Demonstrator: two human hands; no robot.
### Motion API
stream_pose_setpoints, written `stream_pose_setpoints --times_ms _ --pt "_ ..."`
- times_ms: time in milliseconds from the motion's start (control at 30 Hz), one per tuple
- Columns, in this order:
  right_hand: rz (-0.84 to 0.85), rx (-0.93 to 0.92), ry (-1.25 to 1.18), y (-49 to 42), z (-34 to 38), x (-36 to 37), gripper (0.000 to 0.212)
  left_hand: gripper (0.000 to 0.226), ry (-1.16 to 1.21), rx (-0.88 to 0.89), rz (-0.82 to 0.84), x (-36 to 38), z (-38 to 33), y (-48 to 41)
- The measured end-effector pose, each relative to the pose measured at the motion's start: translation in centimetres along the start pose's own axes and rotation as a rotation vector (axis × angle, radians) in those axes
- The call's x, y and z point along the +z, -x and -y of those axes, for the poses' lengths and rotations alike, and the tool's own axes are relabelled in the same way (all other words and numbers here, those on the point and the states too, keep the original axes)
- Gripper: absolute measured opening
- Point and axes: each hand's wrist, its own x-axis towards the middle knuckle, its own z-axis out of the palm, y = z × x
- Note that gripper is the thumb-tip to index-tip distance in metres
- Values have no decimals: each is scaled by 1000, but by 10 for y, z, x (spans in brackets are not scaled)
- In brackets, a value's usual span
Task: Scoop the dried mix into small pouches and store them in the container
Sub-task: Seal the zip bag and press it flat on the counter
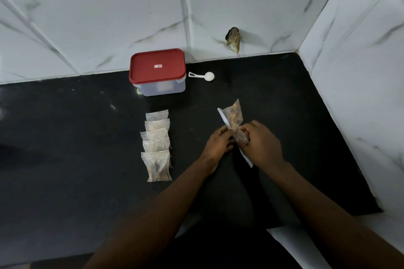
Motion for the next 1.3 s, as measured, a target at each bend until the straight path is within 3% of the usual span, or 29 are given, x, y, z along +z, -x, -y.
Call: stream_pose_setpoints --times_ms 133,267,367,467,567,633,767,933,1067,1300 --pt "-15 -60 90 23 8 5 24 34 107 -57 51 10 3 -4" --pt "25 0 -28 38 12 13 30 33 -22 -109 -77 5 11 -16" --pt "-30 44 -95 44 5 20 34 34 -245 -114 -210 -3 11 -23" --pt "-55 96 -181 46 -1 23 35 35 -458 -14 -270 -12 6 -24" --pt "-42 183 -307 45 -5 23 32 57 -748 282 -375 -18 -1 -22" --pt "-57 223 -361 45 -7 23 27 64 -845 412 -344 -20 -4 -22" --pt "-50 295 -383 48 -4 23 27 67 -1069 351 -218 -25 -12 -29" --pt "-46 412 -420 56 -2 28 47 68 -939 240 -159 -21 -17 -37" --pt "-126 387 -480 55 -10 28 31 61 -786 233 -147 -11 -19 -43" --pt "-209 326 -436 49 -36 10 24 67 -661 225 -146 19 -13 -61"
